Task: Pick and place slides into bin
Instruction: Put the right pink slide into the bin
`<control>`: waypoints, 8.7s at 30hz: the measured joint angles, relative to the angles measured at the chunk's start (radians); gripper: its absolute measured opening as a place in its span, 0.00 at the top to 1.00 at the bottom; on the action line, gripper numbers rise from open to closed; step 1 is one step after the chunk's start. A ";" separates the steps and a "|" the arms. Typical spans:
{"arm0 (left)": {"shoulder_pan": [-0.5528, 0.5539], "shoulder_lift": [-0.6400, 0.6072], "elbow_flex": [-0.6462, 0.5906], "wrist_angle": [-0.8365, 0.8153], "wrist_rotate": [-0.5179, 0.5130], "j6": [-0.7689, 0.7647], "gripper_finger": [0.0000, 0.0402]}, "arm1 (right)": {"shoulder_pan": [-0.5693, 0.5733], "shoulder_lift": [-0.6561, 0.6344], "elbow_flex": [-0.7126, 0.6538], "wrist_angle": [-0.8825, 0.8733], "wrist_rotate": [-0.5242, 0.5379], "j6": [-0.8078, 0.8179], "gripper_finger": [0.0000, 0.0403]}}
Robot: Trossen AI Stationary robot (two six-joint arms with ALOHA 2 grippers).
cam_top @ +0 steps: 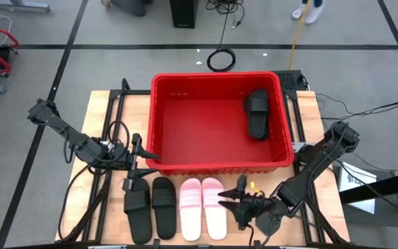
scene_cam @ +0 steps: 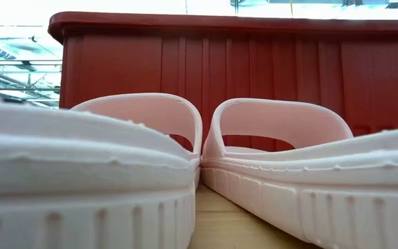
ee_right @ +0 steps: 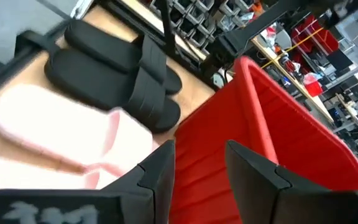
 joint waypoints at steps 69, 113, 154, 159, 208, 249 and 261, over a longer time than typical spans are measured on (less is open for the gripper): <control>0.000 0.000 0.000 -0.085 0.001 -0.065 0.54 | -0.043 0.481 0.403 -0.566 -0.180 0.338 0.68; 0.000 0.000 0.000 -0.086 0.001 -0.066 0.54 | -0.090 0.483 0.268 -0.503 -0.104 0.365 0.68; 0.000 -0.094 -0.001 -0.068 -0.107 0.089 0.54 | -0.168 0.252 0.268 -0.473 -0.319 0.244 1.00; 0.000 -0.137 -0.001 -0.096 -0.111 0.127 0.54 | -0.167 0.219 0.268 -0.471 -0.345 0.210 1.00; 0.156 -0.278 0.000 -0.181 -0.427 0.275 0.54 | -0.823 -0.179 0.143 -0.318 -0.208 -0.263 1.00; 0.876 -0.249 0.000 -0.152 0.155 0.176 0.54 | -1.266 -0.174 -0.450 0.192 -0.532 -0.398 1.00; 0.892 -0.246 0.000 -0.122 0.215 0.184 0.54 | -1.308 -0.125 -0.449 0.194 -0.582 -0.404 0.99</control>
